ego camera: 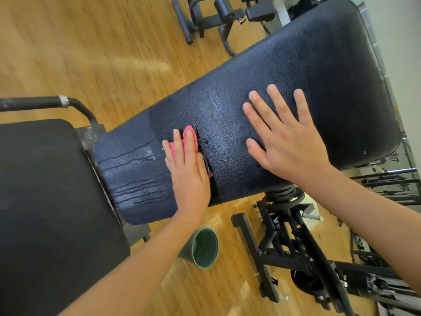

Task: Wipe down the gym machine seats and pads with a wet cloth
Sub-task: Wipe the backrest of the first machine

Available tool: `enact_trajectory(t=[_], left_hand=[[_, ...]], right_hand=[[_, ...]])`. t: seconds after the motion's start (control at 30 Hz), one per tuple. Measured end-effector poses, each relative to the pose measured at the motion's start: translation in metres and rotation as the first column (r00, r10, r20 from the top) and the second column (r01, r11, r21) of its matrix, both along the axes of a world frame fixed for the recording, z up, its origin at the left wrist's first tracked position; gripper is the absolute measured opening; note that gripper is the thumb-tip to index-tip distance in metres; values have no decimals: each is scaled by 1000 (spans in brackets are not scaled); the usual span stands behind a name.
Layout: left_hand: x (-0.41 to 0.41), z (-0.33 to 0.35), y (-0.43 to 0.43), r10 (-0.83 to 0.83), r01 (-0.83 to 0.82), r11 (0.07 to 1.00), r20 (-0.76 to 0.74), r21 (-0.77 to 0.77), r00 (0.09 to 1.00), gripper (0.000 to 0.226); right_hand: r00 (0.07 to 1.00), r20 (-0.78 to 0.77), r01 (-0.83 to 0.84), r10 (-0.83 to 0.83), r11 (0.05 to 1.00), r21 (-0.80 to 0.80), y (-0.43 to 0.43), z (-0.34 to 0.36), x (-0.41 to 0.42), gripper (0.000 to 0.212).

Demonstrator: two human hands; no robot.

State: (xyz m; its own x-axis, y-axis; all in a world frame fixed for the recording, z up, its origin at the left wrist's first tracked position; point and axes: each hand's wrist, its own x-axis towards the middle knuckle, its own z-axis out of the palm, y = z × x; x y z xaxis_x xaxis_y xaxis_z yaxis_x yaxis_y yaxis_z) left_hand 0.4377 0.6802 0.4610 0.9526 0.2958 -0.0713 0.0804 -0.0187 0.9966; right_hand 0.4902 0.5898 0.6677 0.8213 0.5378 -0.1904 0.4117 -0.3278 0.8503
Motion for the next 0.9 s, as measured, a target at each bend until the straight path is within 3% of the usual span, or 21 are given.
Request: enact_trajectory(t=[0.37, 0.47, 0.63, 0.73, 0.9], left_hand=[[118, -14, 61, 115, -116, 993, -34, -30, 993, 51], [93, -20, 47, 97, -99, 995, 84, 17, 992, 59], [-3, -2, -2, -28, 22, 999, 147, 44, 989, 58], [-53, 8, -26, -125, 121, 991, 81, 53, 989, 57], [-63, 10, -27, -116, 116, 993, -12, -6, 993, 59]], right_hand=[[999, -23, 25, -25, 1000, -16, 4, 1, 1, 66], [1000, -19, 20, -20, 999, -28, 1, 2, 0, 66], [999, -30, 19, -19, 1000, -15, 2, 0, 0, 65], [1000, -13, -2, 2, 1000, -7, -1, 1, 0, 65], [999, 6, -32, 32, 999, 2, -1, -3, 1, 64]])
